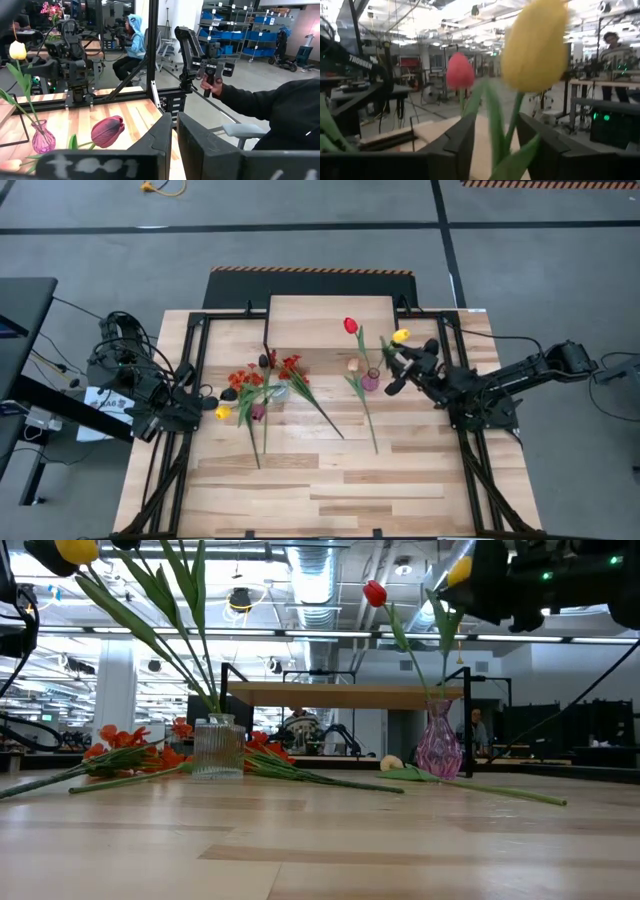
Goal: Pick and place flowers into a vace then onto a shelf
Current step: Put the yellow flower into the purple vase, then put the white flower into the purple vase
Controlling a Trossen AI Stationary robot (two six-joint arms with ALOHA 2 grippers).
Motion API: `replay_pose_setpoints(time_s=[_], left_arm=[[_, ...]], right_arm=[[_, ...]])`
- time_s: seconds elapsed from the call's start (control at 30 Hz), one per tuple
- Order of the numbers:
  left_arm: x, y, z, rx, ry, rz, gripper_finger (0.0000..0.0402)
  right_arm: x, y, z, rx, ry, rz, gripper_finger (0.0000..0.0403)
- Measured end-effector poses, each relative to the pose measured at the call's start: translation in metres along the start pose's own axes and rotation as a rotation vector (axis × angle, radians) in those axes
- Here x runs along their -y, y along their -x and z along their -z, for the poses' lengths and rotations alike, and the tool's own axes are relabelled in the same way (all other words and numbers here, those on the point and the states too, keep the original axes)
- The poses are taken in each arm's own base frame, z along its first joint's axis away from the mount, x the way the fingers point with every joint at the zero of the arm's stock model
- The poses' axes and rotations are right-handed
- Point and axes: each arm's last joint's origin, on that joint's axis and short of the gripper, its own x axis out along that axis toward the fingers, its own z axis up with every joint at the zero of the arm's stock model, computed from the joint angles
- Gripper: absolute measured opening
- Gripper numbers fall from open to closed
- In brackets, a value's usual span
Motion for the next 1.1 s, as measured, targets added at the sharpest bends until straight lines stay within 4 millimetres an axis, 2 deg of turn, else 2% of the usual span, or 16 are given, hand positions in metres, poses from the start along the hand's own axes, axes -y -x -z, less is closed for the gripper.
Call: replay_pose_setpoints(time_s=[0.2,0.37,0.6,0.87,1.1], left_arm=[[0.0,0.0,0.0,0.0,0.0,0.0,0.0016],[0.0,0.0,0.0,-0.002,-0.001,-0.001,0.0016],[0.0,0.0,0.002,-0.015,0.002,-0.002,0.0016],[0.0,0.0,0.002,-0.015,0.012,-0.002,0.0016],[0.0,0.0,0.002,-0.016,0.012,-0.002,0.0016]], right_arm=[[-0.003,0.005,0.008,-0.084,0.009,-0.035,0.0203],[-0.004,0.013,0.006,-0.116,0.029,-0.052,0.022],[0.0,0.027,0.007,-0.2,0.062,-0.077,0.0209],[0.008,0.044,0.022,-0.371,0.005,-0.099,0.0189],[0.007,0.053,0.028,-0.446,-0.021,-0.154,0.0181]])
